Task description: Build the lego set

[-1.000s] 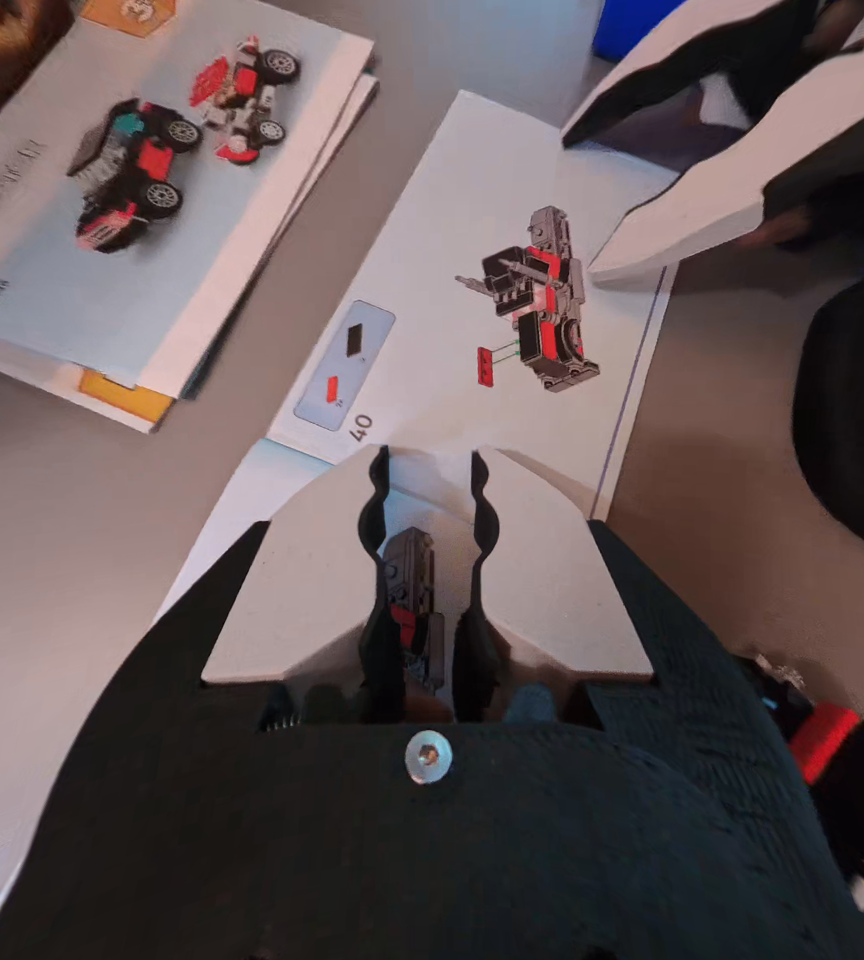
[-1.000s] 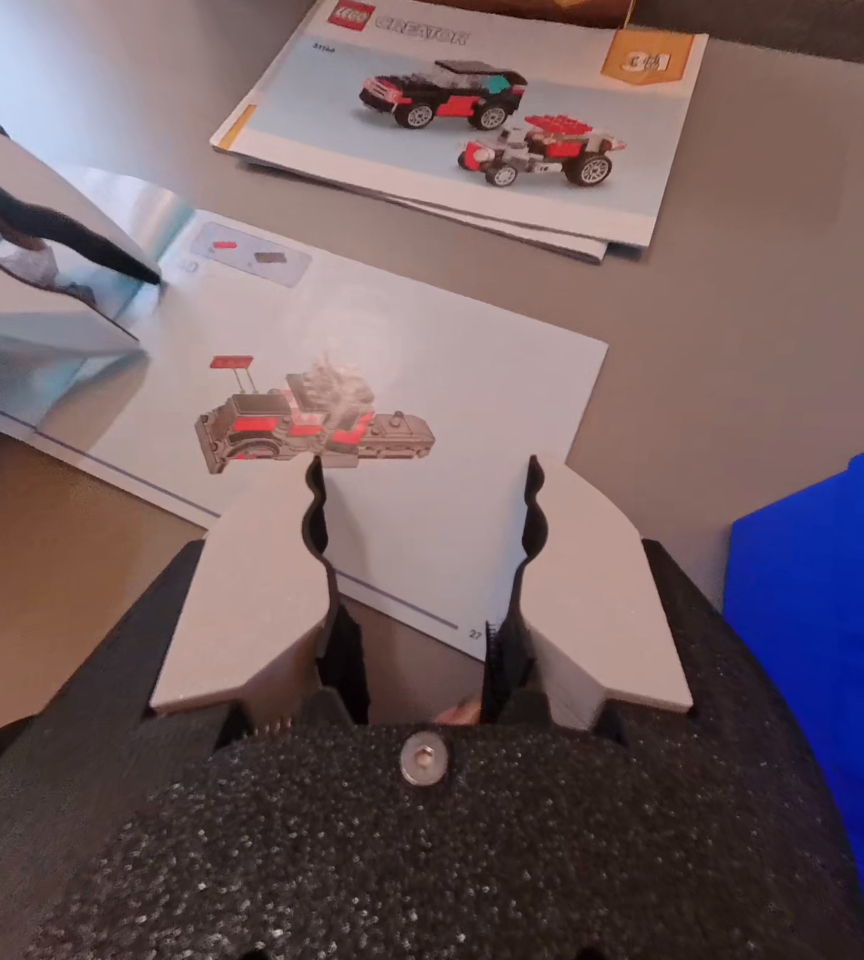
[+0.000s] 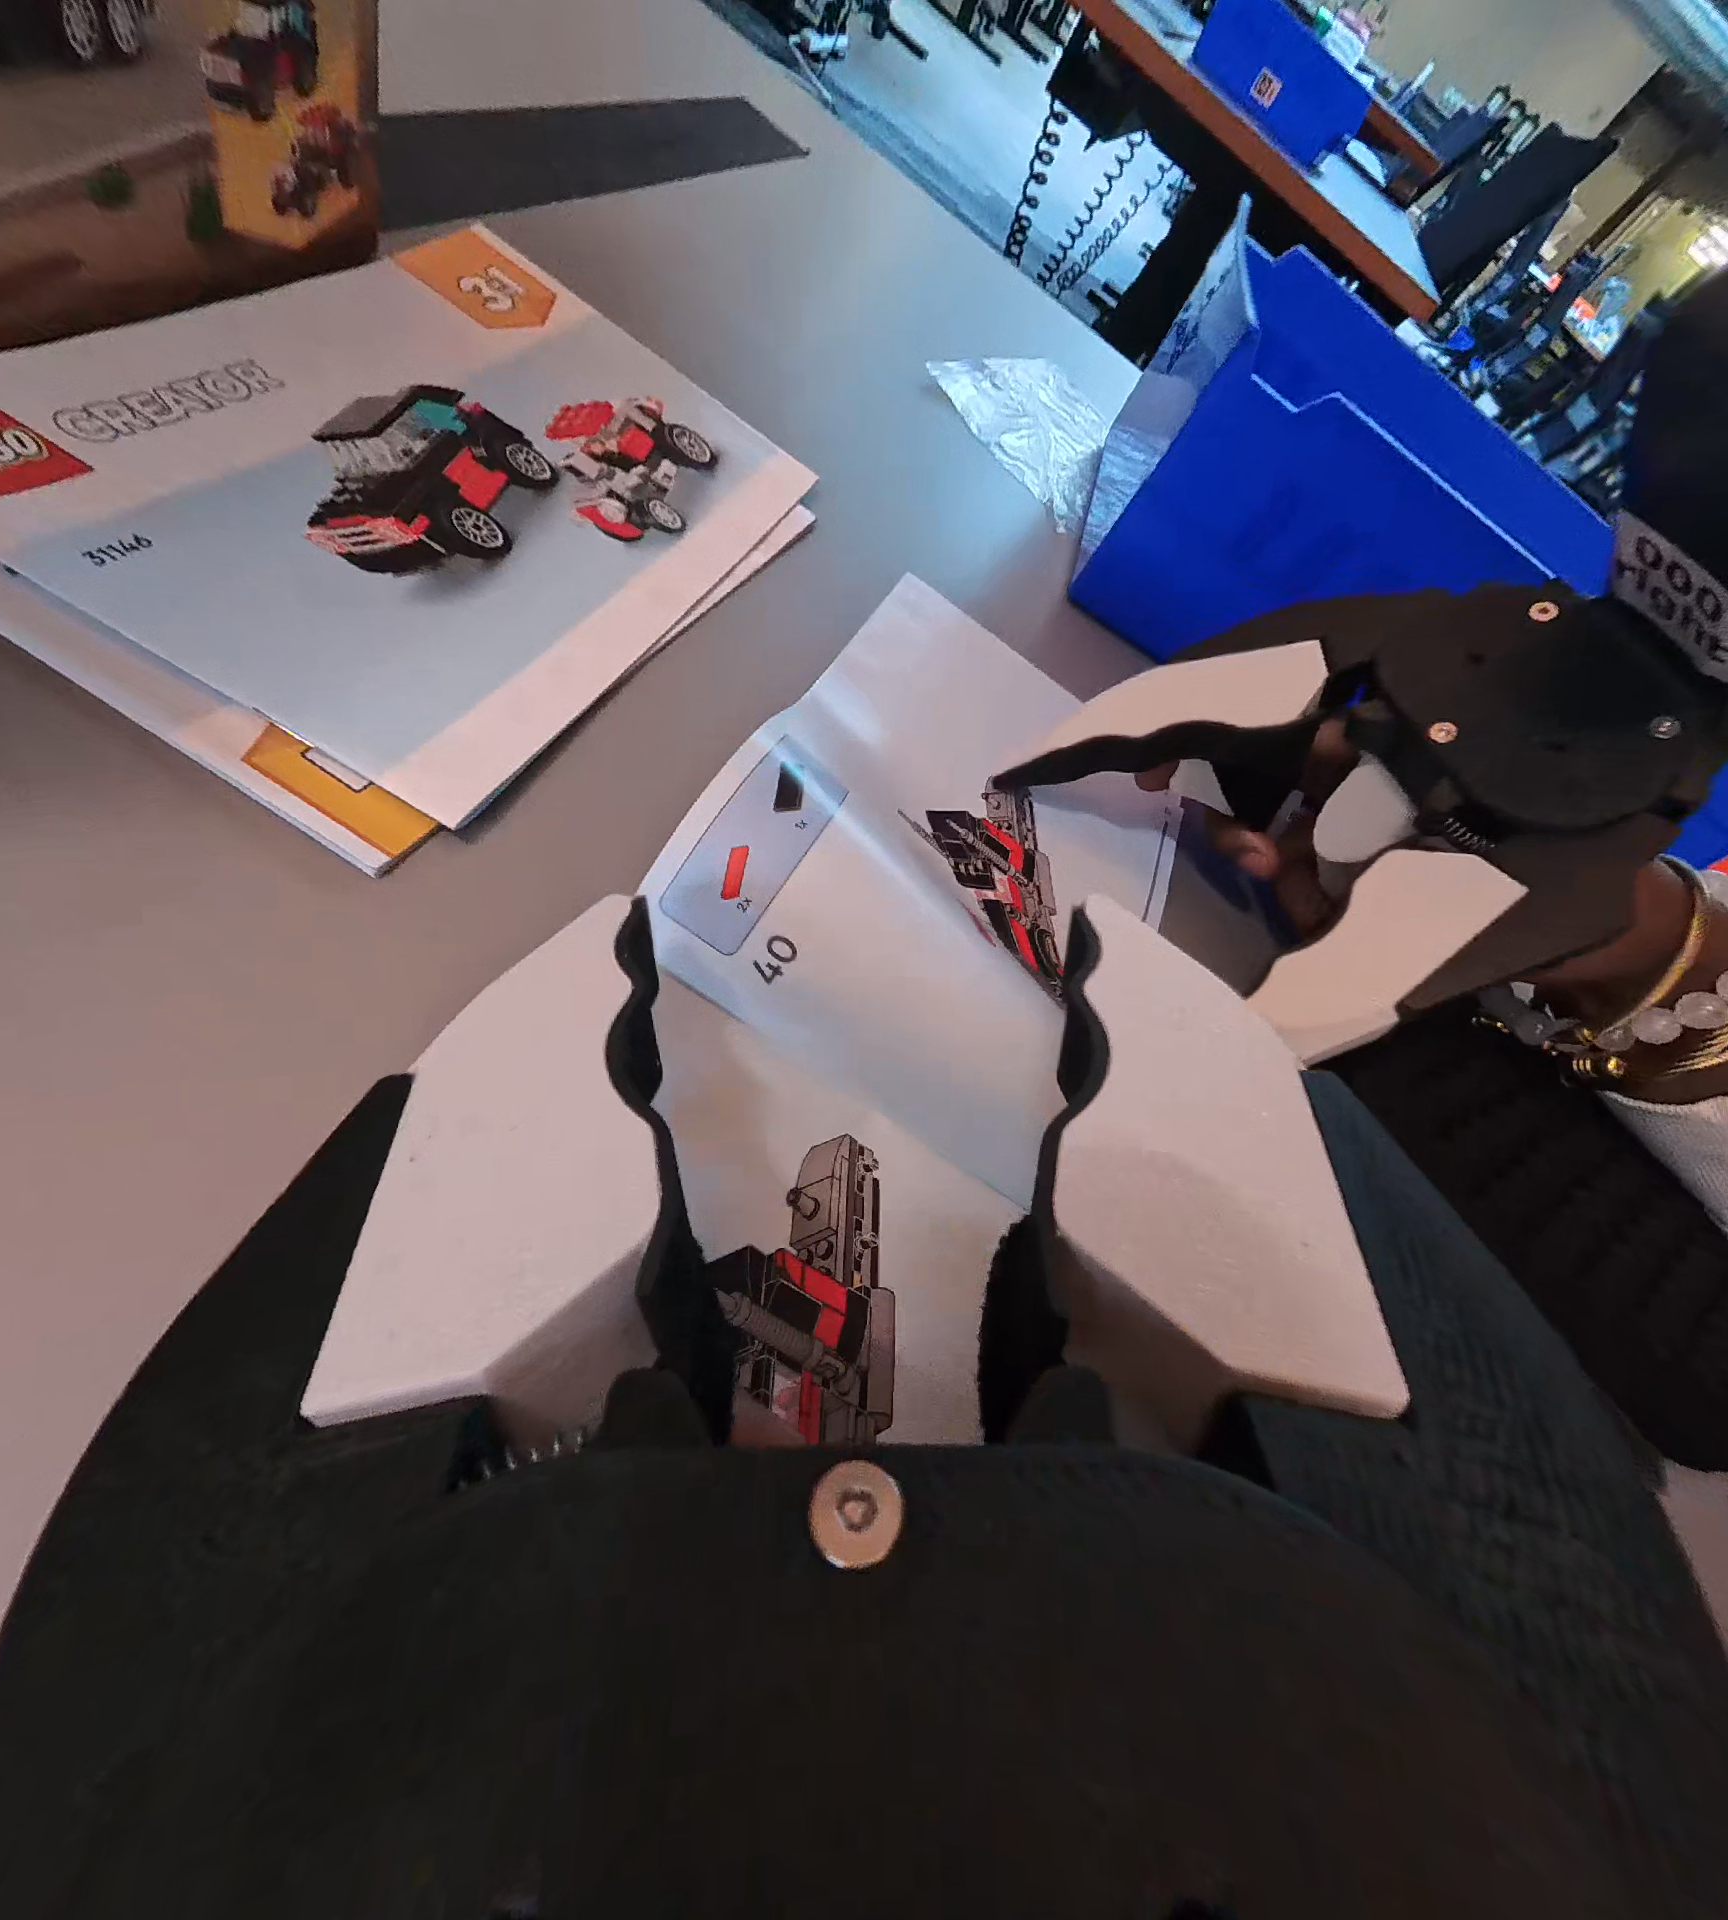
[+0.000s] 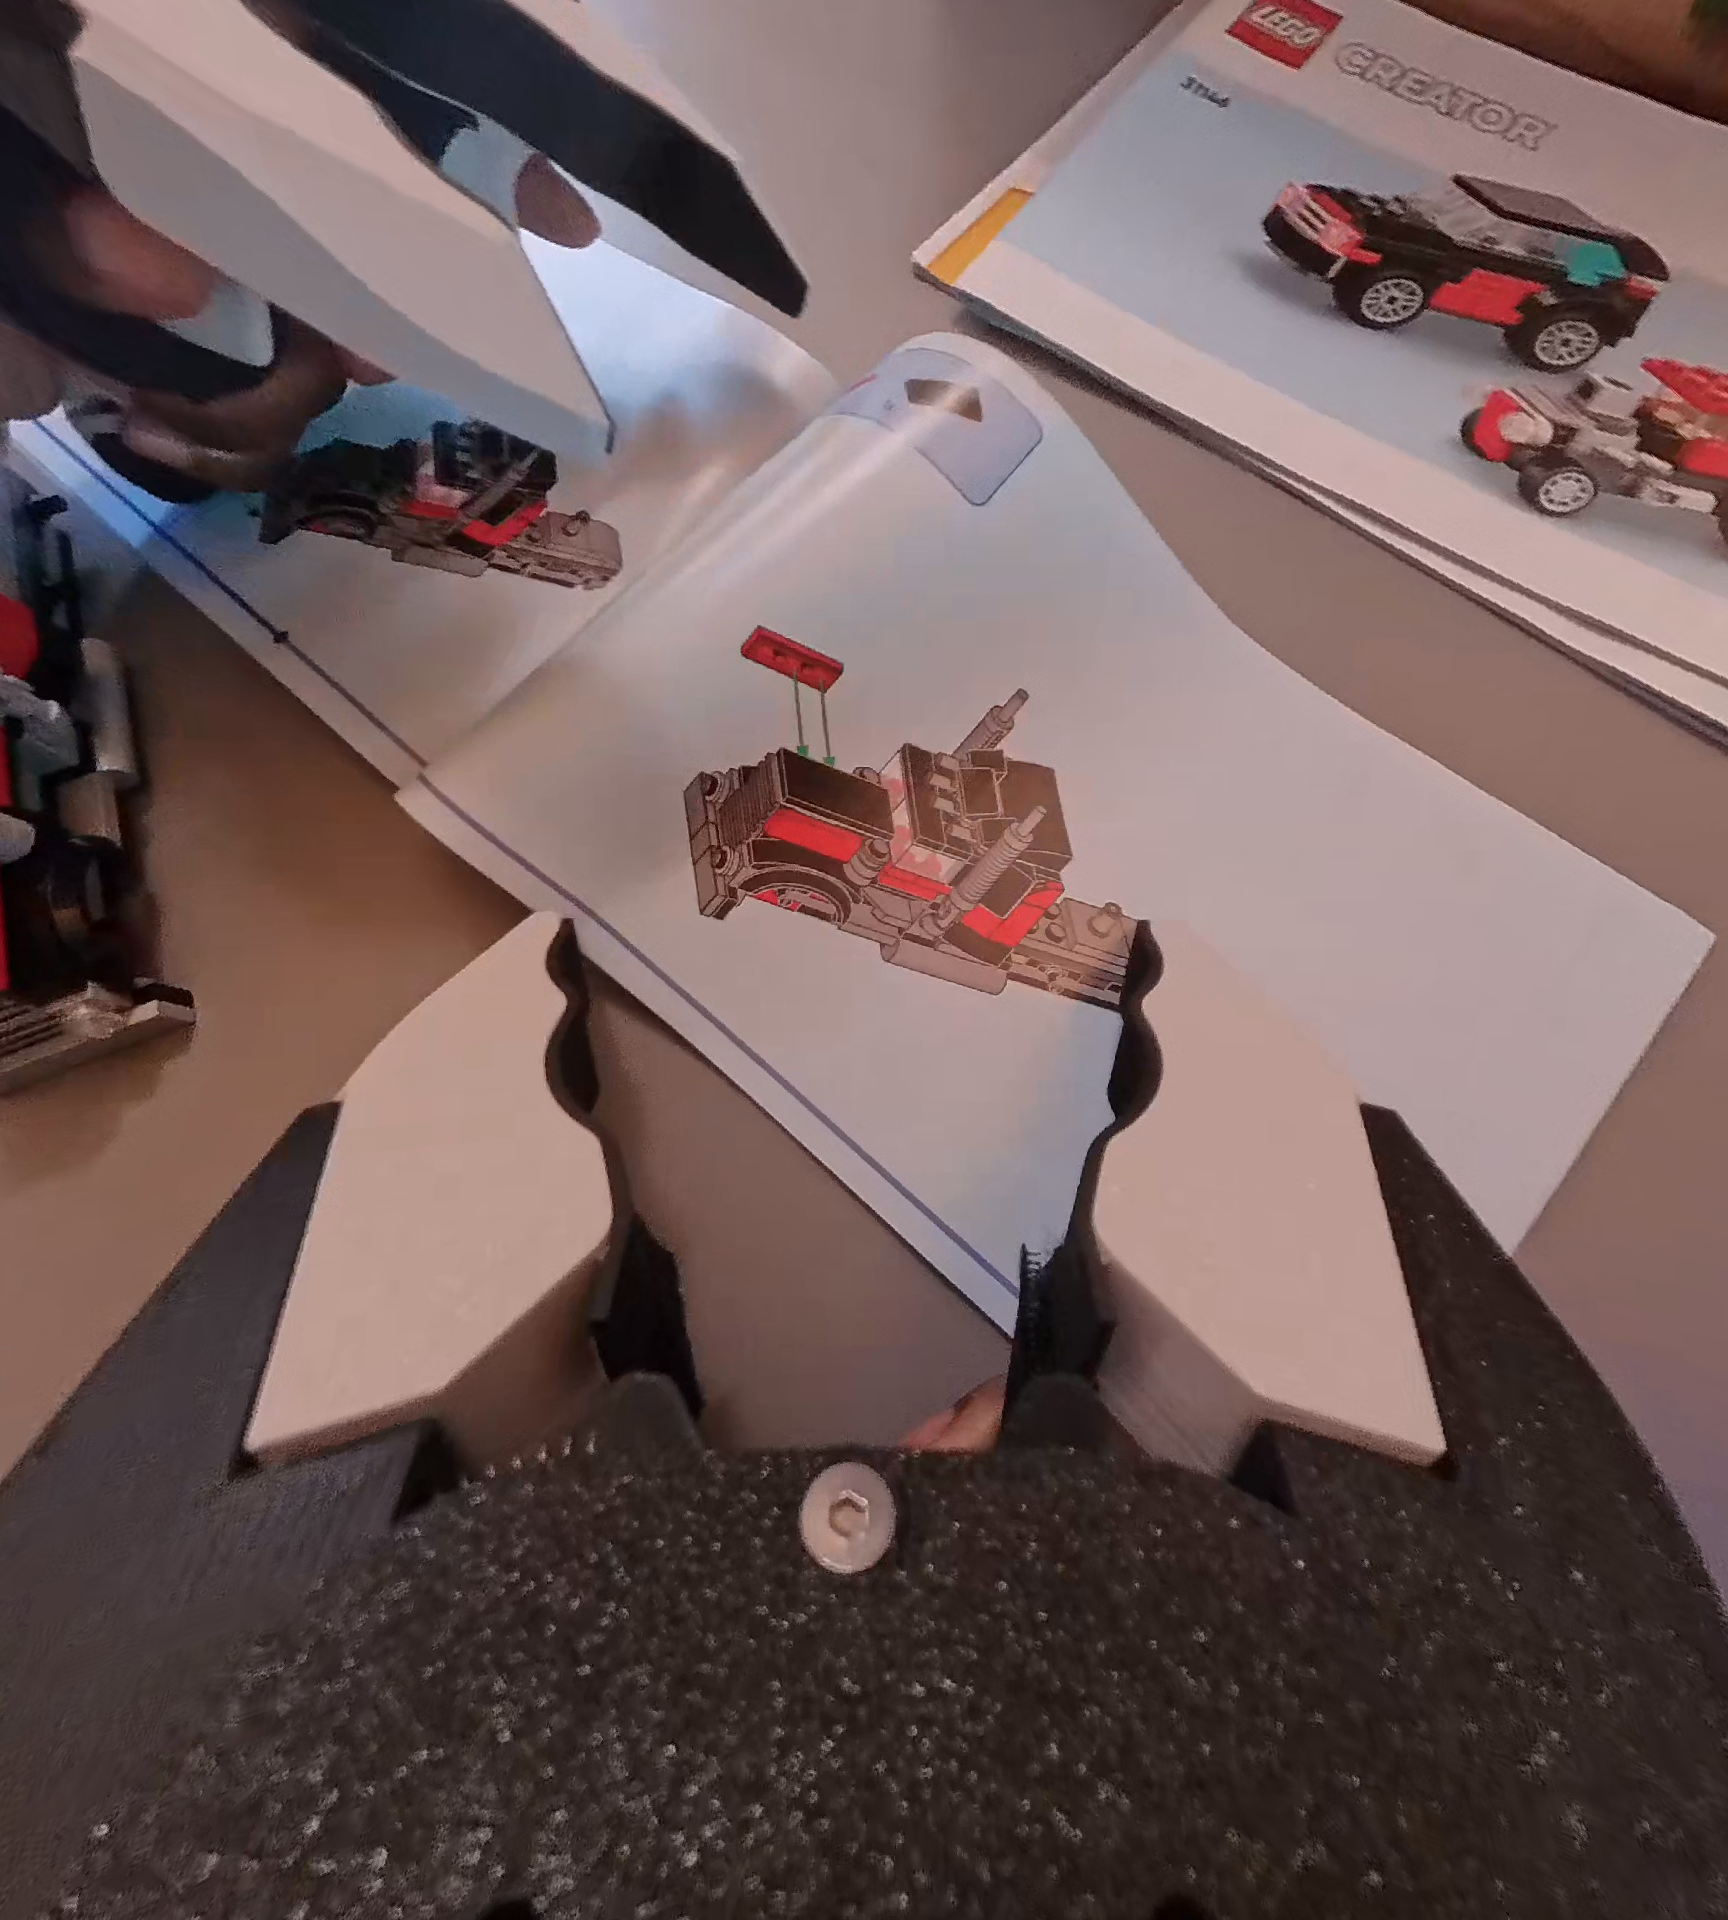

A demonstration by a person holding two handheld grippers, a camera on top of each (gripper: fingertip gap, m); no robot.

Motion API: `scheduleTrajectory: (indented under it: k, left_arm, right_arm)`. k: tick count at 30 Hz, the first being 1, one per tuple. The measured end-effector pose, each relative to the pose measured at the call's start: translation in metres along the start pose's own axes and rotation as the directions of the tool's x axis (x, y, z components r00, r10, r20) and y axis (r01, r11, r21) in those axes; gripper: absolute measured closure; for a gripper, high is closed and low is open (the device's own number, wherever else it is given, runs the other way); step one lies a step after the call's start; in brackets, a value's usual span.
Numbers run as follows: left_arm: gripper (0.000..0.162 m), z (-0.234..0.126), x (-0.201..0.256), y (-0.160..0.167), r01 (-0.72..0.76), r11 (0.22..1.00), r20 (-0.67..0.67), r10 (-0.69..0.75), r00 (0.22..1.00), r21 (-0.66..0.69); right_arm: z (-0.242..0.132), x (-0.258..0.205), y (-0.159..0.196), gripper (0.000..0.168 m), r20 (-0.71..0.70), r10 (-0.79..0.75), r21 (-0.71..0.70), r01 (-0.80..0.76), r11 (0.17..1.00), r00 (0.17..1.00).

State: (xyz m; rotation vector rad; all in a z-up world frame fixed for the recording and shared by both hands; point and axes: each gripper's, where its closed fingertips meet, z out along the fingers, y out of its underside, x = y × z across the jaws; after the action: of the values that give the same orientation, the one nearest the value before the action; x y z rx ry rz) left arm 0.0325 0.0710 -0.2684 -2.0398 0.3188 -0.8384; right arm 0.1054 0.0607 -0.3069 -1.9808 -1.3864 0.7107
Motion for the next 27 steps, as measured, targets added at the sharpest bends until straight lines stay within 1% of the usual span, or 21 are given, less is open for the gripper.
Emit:
scheduleTrajectory:
  k: [4, 7, 10, 14, 16, 18, 19, 22, 24, 27]
  left_arm:
    - [0.083, 0.003, 0.000, 0.004, 0.005, 0.999, -0.007, -0.005, 1.000, -0.032]
    - [0.082, 0.003, 0.001, 0.004, 0.004, 0.999, -0.014, -0.005, 1.000, -0.035]
    - [0.082, 0.003, 0.002, 0.005, 0.003, 0.999, -0.020, -0.004, 1.000, -0.039]
    - [0.082, 0.004, 0.004, 0.007, -0.002, 0.998, -0.033, 0.000, 0.999, -0.056]
    - [0.083, 0.004, 0.005, 0.007, 0.000, 0.998, -0.038, -0.002, 0.999, -0.056]
    - [0.083, 0.004, 0.006, 0.005, 0.014, 0.999, -0.052, -0.016, 0.998, -0.041]
    - [0.083, 0.004, 0.007, 0.004, 0.025, 0.999, -0.061, -0.027, 0.998, -0.031]
    - [0.083, 0.001, 0.007, 0.000, 0.059, 0.998, -0.079, -0.059, 0.995, 0.002]
    - [0.083, -0.002, 0.007, -0.004, 0.083, 0.996, -0.099, -0.079, 0.992, 0.037]
    - [0.084, -0.009, 0.008, -0.011, 0.118, 0.988, -0.145, -0.103, 0.984, 0.099]
  right_arm:
    - [0.003, -0.014, -0.001, 0.062, 0.070, -0.064, -0.002, 0.065, 0.998, 0.995]
    - [0.007, -0.020, 0.000, 0.059, 0.078, -0.123, -0.017, 0.124, 0.992, 0.989]
    - [0.007, -0.023, -0.004, 0.067, 0.102, -0.122, 0.008, 0.122, 0.992, 0.987]
    - [0.002, -0.023, -0.018, 0.077, 0.114, -0.098, 0.097, 0.087, 0.991, 0.989]
    - [-0.003, -0.018, -0.031, 0.085, 0.060, -0.115, 0.167, 0.104, 0.980, 0.992]
    - [-0.010, -0.008, -0.047, 0.091, -0.065, -0.177, 0.220, 0.187, 0.957, 0.982]
    - [-0.014, -0.006, -0.055, 0.091, -0.130, -0.226, 0.240, 0.252, 0.938, 0.965]
    - [-0.023, 0.003, -0.075, 0.086, -0.334, -0.319, 0.236, 0.406, 0.883, 0.887]
    - [-0.030, 0.006, -0.089, 0.076, -0.425, -0.304, 0.263, 0.438, 0.860, 0.852]
    - [-0.037, 0.004, -0.104, 0.072, -0.469, -0.263, 0.316, 0.439, 0.841, 0.843]
